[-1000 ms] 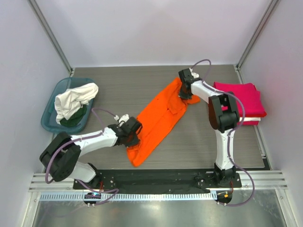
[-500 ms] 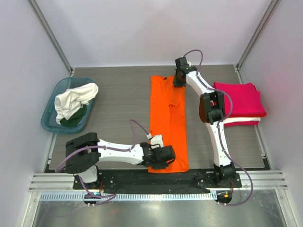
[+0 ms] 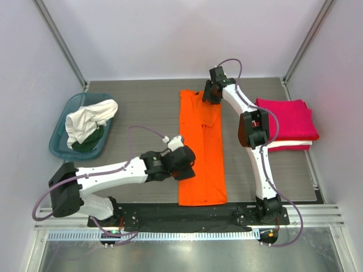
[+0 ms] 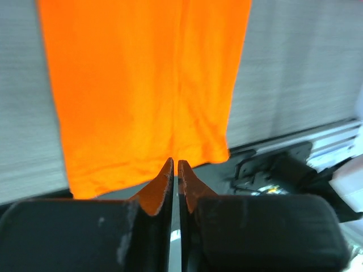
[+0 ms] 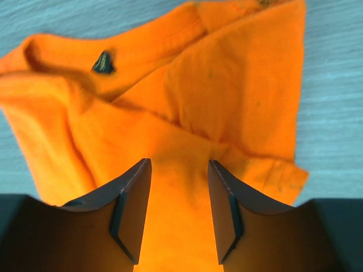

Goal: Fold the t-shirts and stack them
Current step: Fold the tshirt

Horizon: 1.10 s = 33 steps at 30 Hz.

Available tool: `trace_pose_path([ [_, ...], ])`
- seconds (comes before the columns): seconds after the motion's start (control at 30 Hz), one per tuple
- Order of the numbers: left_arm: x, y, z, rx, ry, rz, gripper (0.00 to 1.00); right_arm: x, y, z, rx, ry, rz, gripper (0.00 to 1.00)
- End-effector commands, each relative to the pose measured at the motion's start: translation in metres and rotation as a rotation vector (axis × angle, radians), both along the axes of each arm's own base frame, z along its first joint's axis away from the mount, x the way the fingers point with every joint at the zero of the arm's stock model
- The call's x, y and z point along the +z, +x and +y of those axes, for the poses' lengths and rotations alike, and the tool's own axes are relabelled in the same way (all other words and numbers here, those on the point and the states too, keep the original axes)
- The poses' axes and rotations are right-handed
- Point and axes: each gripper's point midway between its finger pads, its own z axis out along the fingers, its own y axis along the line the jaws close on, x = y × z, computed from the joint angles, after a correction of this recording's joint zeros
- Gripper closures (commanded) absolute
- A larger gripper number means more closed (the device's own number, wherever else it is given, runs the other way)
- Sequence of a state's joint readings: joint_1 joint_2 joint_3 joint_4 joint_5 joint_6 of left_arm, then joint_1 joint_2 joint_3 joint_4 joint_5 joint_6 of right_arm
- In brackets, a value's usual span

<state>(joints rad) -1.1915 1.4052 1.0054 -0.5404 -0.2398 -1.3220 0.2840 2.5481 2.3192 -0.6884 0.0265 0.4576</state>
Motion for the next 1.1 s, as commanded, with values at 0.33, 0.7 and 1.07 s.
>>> trace_pose_path([
  [0.33, 0.013, 0.132, 0.070, 0.057, 0.003, -0.092, 0.73, 0.142, -0.090, -0.029, 0.047, 0.077, -0.211, 0.50],
  [0.7, -0.035, 0.226, 0.070, 0.125, 0.055, -0.006, 0.56, 0.086, -0.145, -0.066, -0.008, 0.127, -0.108, 0.49],
  [1.07, -0.075, 0.304, 0.076, 0.197, -0.014, 0.020, 0.56, 0.039, -0.112, -0.055, -0.004, 0.276, -0.057, 0.46],
])
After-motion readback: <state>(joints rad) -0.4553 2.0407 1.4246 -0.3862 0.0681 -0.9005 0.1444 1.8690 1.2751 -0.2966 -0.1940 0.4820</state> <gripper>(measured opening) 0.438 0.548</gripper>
